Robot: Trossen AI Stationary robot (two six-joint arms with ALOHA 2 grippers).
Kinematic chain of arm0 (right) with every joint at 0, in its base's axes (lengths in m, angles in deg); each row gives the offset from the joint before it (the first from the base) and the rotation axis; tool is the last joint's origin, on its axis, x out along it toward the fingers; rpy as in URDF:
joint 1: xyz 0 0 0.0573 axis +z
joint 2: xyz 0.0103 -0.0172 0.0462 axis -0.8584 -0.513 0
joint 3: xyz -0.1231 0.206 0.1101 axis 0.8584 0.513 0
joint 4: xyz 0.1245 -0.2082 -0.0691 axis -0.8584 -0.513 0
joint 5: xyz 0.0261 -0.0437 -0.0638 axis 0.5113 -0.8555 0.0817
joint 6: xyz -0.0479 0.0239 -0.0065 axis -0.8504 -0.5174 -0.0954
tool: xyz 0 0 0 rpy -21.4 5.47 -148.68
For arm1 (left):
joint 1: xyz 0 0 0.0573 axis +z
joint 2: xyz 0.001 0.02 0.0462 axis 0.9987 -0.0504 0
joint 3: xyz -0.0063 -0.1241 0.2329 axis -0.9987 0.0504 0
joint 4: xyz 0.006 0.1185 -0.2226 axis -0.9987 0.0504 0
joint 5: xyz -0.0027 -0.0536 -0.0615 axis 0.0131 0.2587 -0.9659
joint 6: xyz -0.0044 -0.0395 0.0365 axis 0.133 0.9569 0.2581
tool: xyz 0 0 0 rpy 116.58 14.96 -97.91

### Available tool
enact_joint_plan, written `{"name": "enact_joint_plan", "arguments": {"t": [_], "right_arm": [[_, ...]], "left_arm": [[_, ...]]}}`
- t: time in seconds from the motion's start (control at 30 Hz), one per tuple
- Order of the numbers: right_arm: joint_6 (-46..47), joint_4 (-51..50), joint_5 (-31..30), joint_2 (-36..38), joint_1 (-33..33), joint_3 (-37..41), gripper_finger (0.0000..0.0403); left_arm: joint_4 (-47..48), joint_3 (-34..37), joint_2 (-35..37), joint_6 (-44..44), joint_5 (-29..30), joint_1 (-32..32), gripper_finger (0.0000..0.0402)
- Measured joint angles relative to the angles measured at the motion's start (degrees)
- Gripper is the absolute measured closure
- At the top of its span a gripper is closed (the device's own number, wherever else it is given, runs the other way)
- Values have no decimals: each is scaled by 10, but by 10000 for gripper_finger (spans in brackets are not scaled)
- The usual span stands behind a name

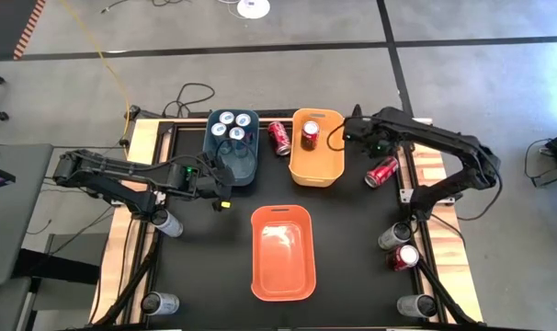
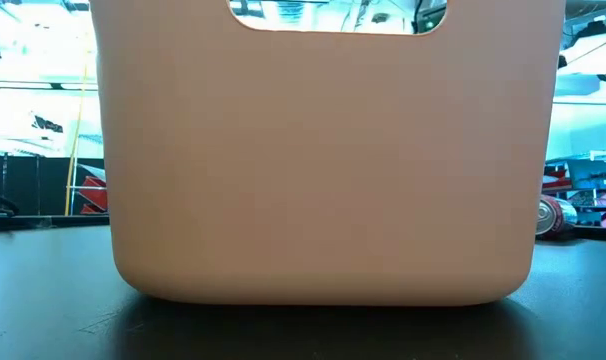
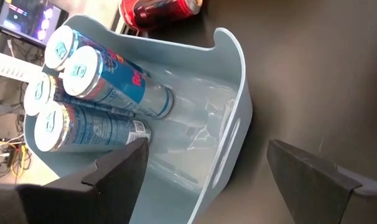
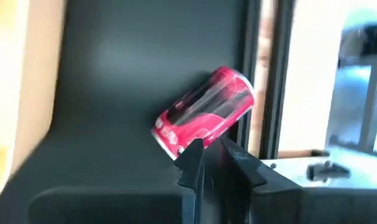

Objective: Sort soda cans
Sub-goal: Put the top right red soda can into the yellow bin

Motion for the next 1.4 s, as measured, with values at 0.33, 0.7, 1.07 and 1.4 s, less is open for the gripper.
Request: {"name": "enact_joint_plan", "arguments": {"t": [0.33,0.7,1.07,1.4], "right_arm": [[100,-1,48,4,-28,24,214],[269,178,96,50,-36,240,127],[362,278,100,125,-70,354,126],[233,286,106,128,-125,356,126]], "left_arm": [[8,17,0,6,0,0,77],[-16,38,0,-36,-13,0,77],[-55,38,0,-97,-13,0,77],[-95,38,0,-154,-13,0,77]]}}
